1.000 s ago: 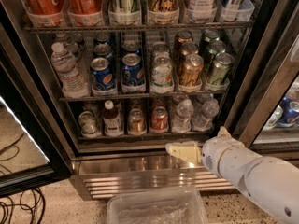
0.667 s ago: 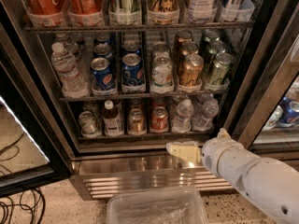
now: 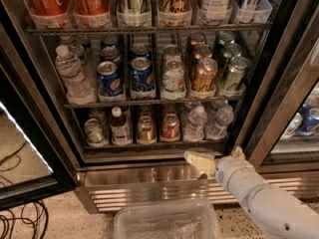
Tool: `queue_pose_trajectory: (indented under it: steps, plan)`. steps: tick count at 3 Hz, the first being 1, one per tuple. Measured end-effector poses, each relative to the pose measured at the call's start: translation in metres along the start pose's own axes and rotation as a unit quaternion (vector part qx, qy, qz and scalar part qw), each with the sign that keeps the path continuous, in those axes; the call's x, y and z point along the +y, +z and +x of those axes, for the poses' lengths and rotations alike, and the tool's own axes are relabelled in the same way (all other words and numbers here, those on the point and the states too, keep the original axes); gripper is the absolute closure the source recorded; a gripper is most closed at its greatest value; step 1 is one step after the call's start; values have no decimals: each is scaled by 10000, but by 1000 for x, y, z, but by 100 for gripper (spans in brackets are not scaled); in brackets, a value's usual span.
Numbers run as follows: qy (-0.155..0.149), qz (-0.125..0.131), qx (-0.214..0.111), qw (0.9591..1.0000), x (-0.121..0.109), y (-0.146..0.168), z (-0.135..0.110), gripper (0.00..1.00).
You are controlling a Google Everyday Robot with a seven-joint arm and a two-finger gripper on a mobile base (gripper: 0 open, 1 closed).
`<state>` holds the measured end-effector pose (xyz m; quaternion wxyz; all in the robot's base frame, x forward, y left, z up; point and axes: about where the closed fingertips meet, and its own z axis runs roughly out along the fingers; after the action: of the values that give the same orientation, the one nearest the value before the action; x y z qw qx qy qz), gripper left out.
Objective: Pick water bottle from bottom shelf of fridge
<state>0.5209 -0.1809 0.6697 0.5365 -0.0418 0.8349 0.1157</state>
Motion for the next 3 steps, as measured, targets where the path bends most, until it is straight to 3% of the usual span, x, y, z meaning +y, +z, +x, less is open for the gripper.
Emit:
queue_pose_trajectory:
  steps: [2, 3]
  plan:
    - [127, -30, -21, 9999, 1, 8, 7, 0]
    - [174, -49, -233, 9996, -3, 30, 9, 17]
